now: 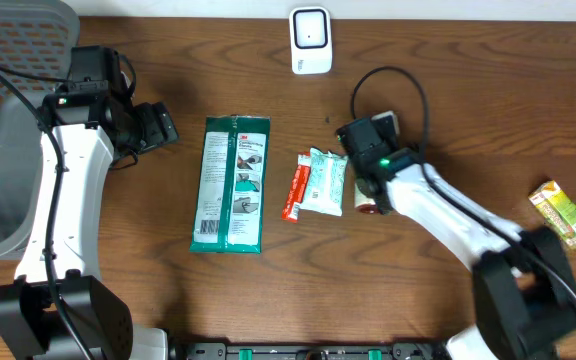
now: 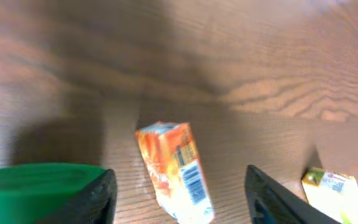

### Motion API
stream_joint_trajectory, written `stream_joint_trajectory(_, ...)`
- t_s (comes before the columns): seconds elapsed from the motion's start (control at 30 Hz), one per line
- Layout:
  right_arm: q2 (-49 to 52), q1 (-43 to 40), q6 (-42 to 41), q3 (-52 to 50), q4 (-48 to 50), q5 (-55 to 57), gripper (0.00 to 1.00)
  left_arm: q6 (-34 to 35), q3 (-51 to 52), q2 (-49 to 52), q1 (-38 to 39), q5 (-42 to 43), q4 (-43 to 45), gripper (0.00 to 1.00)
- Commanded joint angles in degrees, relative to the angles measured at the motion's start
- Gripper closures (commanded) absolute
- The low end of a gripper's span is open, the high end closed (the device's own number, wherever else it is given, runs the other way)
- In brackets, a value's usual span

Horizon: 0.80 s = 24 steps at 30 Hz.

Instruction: Scan the item barcode

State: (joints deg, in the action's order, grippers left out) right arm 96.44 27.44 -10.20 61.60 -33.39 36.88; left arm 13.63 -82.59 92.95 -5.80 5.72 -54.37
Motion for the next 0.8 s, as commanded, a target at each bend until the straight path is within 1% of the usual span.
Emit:
stream_joint_trajectory(0.0, -5.55, -3.32, -0.61, 1.4, -0.46, -9.53, 0.36, -0.33, -0.15, 0.28, -0.28, 0.09, -0.2, 0.08)
stream_joint_trajectory(0.07, -8.0, -7.45, -0.61, 1.4, -1.2, -21.22, 0.36, -0.33, -0.15, 0.28, -0.28, 0.09, -0.2, 0.08)
stream_joint_trajectory(0.23, -8.61, -15.41, -0.66, 1.38, -3.76, -46.88, 0.34, -0.33, -0.15, 0.28, -0.28, 0.09, -0.2, 0.08)
stream_joint_trajectory(0.33, -8.35, -17.38, -0.7, 1.38, -4.94, -55.43, 0.35, -0.33, -0.15, 0.28, -0.28, 0.09, -0.2, 0.08)
stream_joint_trajectory(0.4, -8.31, -17.16, -0.74, 1.38, -5.25, -56.89, 0.35, -0.33, -0.15, 0.28, -0.28, 0.09, -0.2, 0.07)
stream_joint_trajectory(0.53, -8.31, -14.62, -3.08, 1.38, -4.9, -56.11, 0.35, -0.33, -0.15, 0.28, -0.28, 0.09, -0.17, 0.08)
stream_joint_trajectory(0.67, -8.2, -12.24, -8.55, 1.38, -4.55, -48.89, 0.34, -0.33, -0.15, 0.28, -0.28, 0.09, -0.2, 0.08)
stream_joint_trajectory(0.77, -8.02, -11.1, -9.57, 1.38, -4.07, -46.77, 0.34, -0.33, -0.15, 0.28, -0.28, 0.09, -0.2, 0.08)
